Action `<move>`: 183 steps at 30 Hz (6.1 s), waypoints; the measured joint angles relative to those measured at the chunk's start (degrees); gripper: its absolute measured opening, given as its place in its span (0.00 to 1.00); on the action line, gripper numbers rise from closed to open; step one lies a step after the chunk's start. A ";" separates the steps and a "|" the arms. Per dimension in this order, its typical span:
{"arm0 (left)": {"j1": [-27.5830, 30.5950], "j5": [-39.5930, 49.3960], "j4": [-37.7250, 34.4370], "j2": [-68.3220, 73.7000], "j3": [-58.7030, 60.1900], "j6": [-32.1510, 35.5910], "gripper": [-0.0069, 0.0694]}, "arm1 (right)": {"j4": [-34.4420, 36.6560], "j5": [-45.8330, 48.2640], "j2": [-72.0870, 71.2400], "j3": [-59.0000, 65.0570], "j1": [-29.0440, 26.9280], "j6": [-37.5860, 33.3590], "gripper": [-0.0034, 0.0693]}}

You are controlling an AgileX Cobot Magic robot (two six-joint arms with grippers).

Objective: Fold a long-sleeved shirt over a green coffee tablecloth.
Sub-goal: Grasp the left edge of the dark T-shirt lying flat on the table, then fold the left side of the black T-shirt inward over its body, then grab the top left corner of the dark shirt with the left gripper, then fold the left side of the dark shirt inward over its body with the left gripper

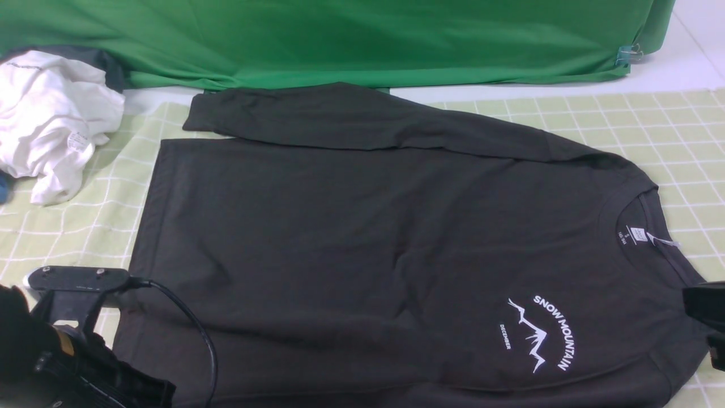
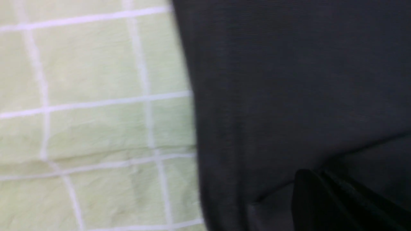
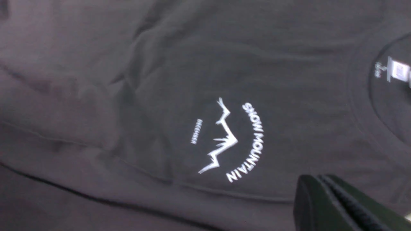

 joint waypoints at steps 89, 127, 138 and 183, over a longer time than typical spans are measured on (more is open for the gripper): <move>4.79 -9.31 19.66 34.21 -48.78 -13.92 0.77 | 1.20 -5.66 0.07 0.05 0.88 -1.30 0.19; 10.67 1.61 -0.96 77.04 -100.86 -3.59 0.40 | 1.55 -0.71 0.07 0.05 0.88 -1.30 0.25; 10.81 13.36 -6.64 70.00 -100.81 2.05 0.14 | 1.55 -0.70 0.07 0.05 0.88 -1.30 0.25; -0.71 23.42 0.00 22.72 -29.29 -2.06 0.39 | 0.18 -4.59 0.21 0.05 0.88 -0.06 0.05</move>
